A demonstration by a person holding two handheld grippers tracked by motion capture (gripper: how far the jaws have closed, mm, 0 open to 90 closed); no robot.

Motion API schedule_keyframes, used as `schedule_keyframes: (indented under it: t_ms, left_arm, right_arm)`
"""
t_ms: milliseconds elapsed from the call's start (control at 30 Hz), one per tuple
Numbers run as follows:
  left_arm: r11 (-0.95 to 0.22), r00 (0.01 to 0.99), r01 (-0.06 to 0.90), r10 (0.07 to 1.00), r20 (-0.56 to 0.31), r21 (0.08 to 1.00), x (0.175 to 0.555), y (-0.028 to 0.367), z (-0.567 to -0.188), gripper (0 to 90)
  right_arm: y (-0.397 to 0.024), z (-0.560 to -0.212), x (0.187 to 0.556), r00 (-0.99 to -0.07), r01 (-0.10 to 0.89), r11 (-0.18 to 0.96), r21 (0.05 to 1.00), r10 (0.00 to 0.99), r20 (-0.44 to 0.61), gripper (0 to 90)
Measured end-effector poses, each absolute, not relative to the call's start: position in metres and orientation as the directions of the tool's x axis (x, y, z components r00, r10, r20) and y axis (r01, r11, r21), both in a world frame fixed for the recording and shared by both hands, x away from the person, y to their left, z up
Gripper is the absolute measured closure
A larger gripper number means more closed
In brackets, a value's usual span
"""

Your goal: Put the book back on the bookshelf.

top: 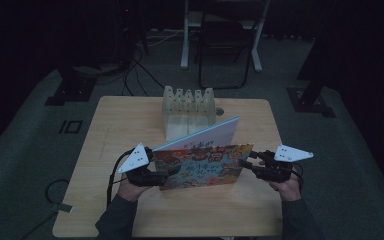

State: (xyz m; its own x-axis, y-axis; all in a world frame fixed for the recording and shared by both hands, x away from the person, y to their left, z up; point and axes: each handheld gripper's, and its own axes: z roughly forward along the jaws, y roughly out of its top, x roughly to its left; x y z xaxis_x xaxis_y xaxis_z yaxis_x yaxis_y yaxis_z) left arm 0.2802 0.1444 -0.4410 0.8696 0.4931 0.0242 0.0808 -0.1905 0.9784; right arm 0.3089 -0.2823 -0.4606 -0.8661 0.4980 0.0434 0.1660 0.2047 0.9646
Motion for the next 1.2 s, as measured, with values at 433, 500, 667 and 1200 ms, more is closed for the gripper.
schedule_keyframes:
  t_ms: [433, 500, 667, 1200]
  left_arm:
    - [-0.203, 0.874, 0.081, 0.485, 0.029, 0.976, 0.282, 0.136, -0.447, 25.7]
    - [-0.199, 0.876, 0.082, 0.482, 0.024, 0.976, 0.283, 0.136, -0.448, 25.8]
    - [-0.193, 0.875, 0.091, 0.485, 0.014, 0.977, 0.285, 0.136, -0.452, 30.7]
    - [-0.141, 0.89, 0.102, 0.455, -0.028, 0.985, 0.295, 0.136, -0.463, 44.4]
  right_arm:
    - [-0.299, -0.471, 0.305, -0.839, 0.2, 0.184, 0.962, 0.54, 0.071, 54.8]
    - [-0.301, -0.473, 0.305, -0.836, 0.205, 0.181, 0.962, 0.544, 0.076, 54.9]
    - [-0.306, -0.478, 0.303, -0.828, 0.218, 0.17, 0.961, 0.554, 0.09, 54.8]
    - [-0.314, -0.49, 0.301, -0.812, 0.246, 0.145, 0.958, 0.571, 0.122, 54.8]
